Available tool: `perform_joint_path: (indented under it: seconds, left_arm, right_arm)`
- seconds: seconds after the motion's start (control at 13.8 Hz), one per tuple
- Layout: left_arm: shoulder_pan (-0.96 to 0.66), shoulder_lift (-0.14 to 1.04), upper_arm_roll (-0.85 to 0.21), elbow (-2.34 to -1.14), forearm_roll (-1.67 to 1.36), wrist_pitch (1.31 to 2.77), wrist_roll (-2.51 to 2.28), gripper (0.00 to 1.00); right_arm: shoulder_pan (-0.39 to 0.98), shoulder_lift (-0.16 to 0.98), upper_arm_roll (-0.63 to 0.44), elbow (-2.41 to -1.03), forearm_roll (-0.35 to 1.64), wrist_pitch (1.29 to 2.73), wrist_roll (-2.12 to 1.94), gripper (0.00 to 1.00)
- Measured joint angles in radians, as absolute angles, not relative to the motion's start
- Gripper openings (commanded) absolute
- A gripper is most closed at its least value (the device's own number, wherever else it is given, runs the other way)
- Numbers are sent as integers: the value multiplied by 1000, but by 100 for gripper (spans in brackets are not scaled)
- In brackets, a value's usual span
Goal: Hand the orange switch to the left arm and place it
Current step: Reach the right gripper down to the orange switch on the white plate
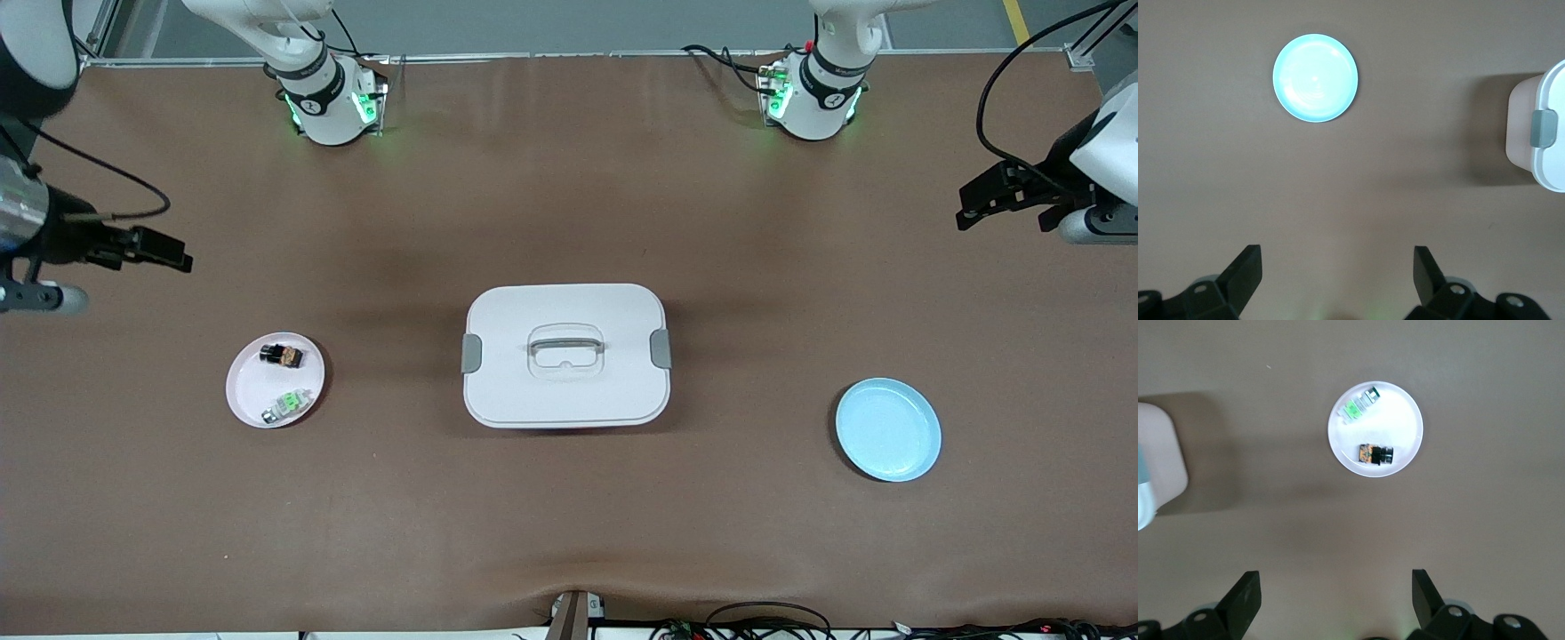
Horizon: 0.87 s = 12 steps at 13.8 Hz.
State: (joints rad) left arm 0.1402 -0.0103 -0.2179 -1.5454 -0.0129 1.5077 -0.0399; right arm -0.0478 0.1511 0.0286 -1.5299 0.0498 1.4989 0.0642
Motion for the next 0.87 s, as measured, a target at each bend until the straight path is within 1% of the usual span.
perform_joint_path:
  seconds: [0.22,0.51,0.73,0.87]
  left_arm:
    - [127,-9,-219,-1546,-13,1507,-41,100]
    - [124,-5,-220,-1546,-13,1507,-45,100]
    - [116,-3,-232,-1546,-13,1507,-92,100]
    - [113,-3,-254,-1546,-13,1507,-139,100]
  right_arm:
    - [-73,221,28,-1529,50,1530,62,100]
    - [-69,246,34,-1537,51,1603,63,100]
    - [-68,252,37,-1604,52,1717,63,100]
    - [-67,259,37,-1678,52,1826,63,100]
